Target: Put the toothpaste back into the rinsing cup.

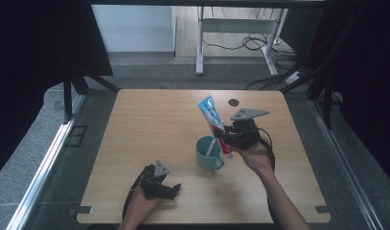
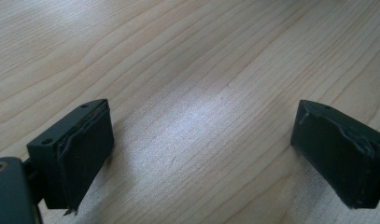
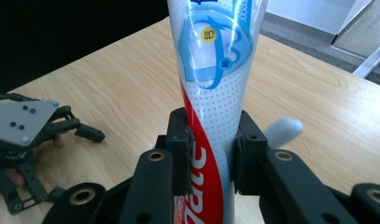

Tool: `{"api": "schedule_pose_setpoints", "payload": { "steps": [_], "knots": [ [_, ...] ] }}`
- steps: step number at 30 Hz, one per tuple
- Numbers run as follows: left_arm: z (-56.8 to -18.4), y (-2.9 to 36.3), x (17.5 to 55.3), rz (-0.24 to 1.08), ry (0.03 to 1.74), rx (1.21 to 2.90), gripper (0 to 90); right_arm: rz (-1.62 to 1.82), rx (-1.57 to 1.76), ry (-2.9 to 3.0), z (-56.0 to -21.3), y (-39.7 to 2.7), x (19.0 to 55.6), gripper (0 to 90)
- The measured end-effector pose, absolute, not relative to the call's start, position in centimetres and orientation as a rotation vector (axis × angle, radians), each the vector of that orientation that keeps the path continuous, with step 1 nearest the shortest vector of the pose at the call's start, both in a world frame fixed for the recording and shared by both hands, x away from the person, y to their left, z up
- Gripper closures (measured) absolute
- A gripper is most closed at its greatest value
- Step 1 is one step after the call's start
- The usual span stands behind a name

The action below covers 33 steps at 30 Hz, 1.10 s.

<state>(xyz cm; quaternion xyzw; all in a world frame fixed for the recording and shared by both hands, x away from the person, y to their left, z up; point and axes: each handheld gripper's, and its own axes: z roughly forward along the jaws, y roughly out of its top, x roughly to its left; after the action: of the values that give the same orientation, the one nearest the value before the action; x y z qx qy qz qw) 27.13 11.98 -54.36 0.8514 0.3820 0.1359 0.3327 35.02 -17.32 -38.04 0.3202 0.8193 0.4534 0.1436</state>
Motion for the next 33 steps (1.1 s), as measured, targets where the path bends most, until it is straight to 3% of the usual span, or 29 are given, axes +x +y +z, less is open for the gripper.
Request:
{"api": "schedule_pose_setpoints", "payload": {
  "steps": [33],
  "knots": [
    [-54.4,12.0,27.1,0.355,0.999,2.224,5.8,1.322,0.91,2.333,-39.9,-12.6,37.2,71.8]
  ]
}}
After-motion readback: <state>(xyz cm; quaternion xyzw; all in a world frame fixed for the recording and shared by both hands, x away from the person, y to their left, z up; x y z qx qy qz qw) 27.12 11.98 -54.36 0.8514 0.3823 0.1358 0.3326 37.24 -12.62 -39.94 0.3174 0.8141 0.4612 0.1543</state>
